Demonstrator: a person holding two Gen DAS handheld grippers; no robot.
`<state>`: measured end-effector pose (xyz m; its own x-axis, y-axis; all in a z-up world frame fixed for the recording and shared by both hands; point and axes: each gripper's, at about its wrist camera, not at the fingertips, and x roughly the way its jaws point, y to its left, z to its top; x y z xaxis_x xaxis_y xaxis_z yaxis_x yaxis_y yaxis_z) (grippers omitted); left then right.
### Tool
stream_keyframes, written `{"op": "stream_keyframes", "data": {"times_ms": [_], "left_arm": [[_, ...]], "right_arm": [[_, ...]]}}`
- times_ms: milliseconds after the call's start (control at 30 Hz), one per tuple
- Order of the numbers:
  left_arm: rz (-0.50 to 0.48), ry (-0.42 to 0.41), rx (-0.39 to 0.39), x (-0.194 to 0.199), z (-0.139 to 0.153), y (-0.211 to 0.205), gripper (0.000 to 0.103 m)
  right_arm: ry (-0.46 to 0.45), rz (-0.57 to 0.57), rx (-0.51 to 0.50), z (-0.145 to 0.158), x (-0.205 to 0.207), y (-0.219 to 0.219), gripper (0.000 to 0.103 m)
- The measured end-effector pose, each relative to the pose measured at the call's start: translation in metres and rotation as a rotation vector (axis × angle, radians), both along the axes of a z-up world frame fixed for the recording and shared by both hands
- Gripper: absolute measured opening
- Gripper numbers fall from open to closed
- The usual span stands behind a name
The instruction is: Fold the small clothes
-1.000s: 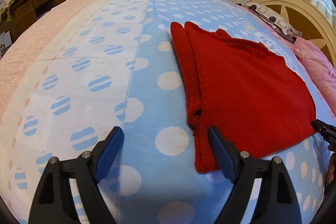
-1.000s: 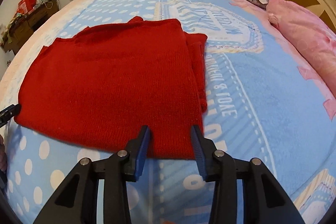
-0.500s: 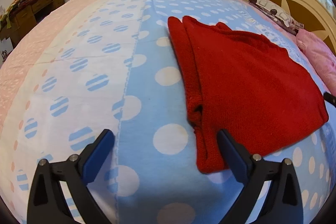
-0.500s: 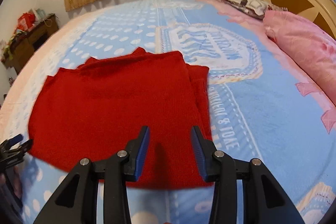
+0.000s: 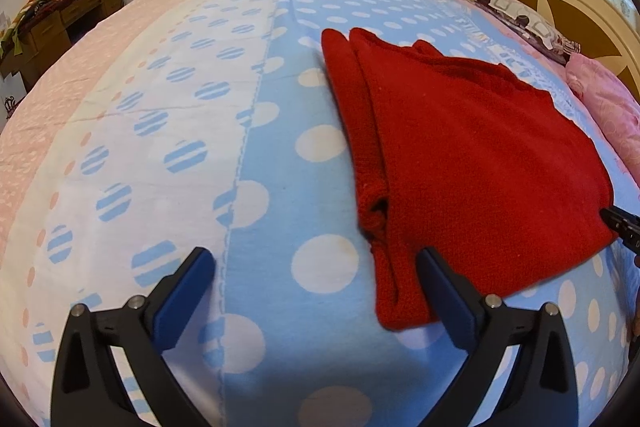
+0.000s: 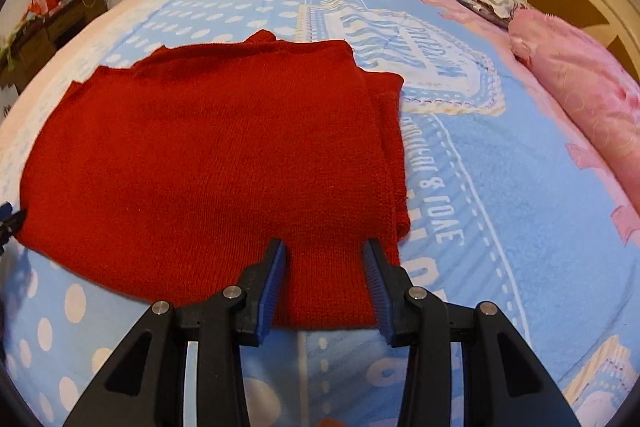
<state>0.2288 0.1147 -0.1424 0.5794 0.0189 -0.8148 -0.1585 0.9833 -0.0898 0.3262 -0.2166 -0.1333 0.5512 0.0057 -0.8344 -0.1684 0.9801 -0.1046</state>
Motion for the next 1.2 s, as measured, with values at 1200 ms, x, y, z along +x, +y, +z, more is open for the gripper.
{"op": "stream_keyframes", "data": {"times_ms": [1200], "left_arm": [[0.081, 0.0, -0.049, 0.012, 0.025, 0.069, 0.103]], "right_arm": [[-0.207, 0.565, -0.158, 0.022, -0.095, 0.214, 0.05]]}}
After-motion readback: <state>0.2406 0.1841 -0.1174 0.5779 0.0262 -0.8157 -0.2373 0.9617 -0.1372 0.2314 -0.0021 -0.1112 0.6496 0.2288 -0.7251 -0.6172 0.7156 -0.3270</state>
